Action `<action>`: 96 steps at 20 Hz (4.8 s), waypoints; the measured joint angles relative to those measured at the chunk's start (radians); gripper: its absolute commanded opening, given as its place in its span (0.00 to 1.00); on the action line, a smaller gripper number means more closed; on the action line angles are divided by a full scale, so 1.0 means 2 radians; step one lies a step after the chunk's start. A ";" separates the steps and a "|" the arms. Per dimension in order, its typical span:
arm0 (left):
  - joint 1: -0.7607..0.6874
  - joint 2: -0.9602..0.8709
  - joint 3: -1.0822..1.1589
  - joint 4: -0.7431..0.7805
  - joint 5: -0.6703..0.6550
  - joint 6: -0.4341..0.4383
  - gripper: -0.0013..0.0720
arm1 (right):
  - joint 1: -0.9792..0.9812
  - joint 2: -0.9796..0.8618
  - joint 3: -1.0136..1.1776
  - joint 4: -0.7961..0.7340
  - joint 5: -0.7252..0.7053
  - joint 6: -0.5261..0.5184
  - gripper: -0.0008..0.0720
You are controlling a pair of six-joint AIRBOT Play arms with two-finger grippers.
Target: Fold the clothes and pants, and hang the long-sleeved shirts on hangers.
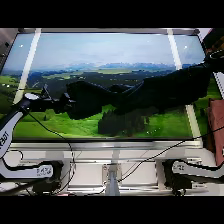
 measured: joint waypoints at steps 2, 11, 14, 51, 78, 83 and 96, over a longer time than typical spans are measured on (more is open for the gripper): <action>-0.011 -0.005 0.000 -0.005 0.019 0.003 0.64 | 0.000 0.000 0.000 0.000 0.000 0.000 0.06; -0.074 -0.010 0.006 -0.055 0.162 0.007 0.04 | 0.000 0.000 0.000 0.002 0.005 0.000 0.06; -0.077 0.002 0.031 -0.071 0.180 0.027 0.04 | 0.000 0.000 0.000 0.011 0.002 0.000 0.06; 0.049 0.002 0.144 -0.158 0.246 -0.077 0.04 | 0.094 -0.101 0.005 0.046 -0.267 0.116 0.06; 0.076 -0.094 0.255 -0.430 0.149 0.320 0.32 | 0.127 -0.138 0.005 0.052 -0.341 0.105 0.62; 0.082 -0.091 0.271 -0.135 0.068 0.255 0.21 | 0.127 -0.138 0.005 0.025 -0.239 0.040 0.61; 0.105 -0.022 0.275 0.229 -0.084 0.071 0.04 | -0.026 -0.150 -0.004 -0.036 -0.021 0.044 0.76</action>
